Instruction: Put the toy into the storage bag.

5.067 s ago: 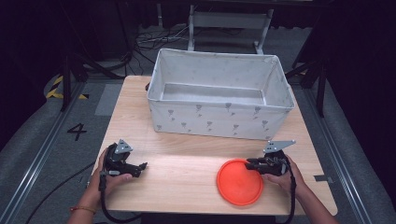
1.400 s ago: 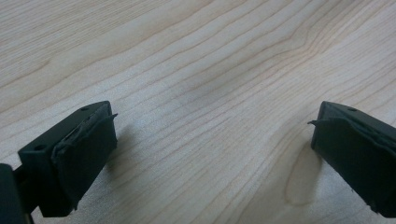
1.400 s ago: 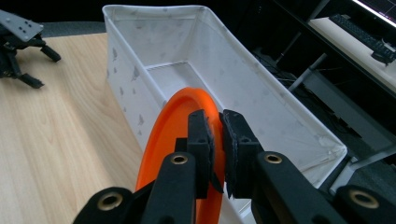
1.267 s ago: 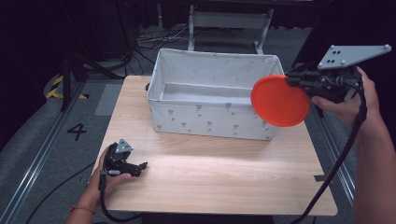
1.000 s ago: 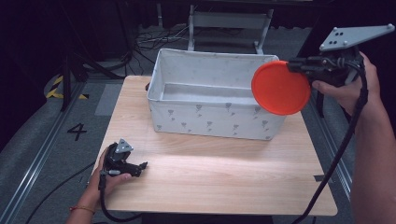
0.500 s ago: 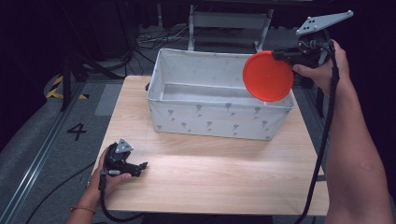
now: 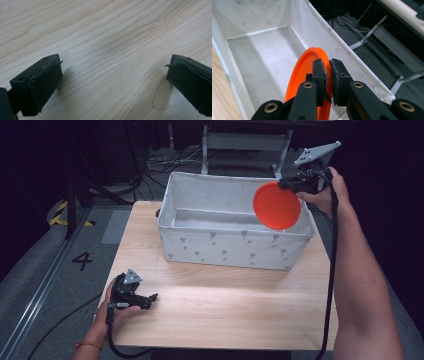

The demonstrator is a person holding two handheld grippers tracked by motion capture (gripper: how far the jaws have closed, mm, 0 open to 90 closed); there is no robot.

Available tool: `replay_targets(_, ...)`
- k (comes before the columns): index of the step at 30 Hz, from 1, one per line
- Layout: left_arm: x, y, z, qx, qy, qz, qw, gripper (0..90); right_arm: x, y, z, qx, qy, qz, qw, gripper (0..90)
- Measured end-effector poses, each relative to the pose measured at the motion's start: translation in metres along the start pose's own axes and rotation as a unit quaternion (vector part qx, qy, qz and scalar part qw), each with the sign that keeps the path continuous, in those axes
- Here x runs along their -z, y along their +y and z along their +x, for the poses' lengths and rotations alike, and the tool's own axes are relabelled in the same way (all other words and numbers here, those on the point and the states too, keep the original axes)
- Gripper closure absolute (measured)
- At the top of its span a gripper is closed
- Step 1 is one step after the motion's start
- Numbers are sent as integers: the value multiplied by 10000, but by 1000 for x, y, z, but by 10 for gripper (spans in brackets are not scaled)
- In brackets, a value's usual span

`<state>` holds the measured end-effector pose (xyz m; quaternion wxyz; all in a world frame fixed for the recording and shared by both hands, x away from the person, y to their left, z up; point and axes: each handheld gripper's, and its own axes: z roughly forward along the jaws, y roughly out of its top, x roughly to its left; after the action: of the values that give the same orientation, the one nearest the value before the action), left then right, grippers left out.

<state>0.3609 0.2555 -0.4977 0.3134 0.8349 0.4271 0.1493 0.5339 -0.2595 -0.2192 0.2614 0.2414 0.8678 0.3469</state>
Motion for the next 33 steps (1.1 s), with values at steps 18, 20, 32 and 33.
replay_targets(18, 0, 0, 0, 15, -2, -2, 10000, 5, -61, -48, 11, 736, 999, 1305, 9836, 825)
replay_targets(20, 0, 0, 0, 9, 0, -5, 10000, 5, -66, -51, 13, 771, 1069, 1506, 9798, 825)
replay_targets(32, 1, -1, 0, 17, 14, -10, 10000, 5, -87, -63, 22, 1128, 1552, 2535, 9481, 823)
replay_targets(33, 1, -1, 0, 14, 2, -10, 10000, 4, -87, -64, 21, 1129, 1578, 2548, 9473, 823)
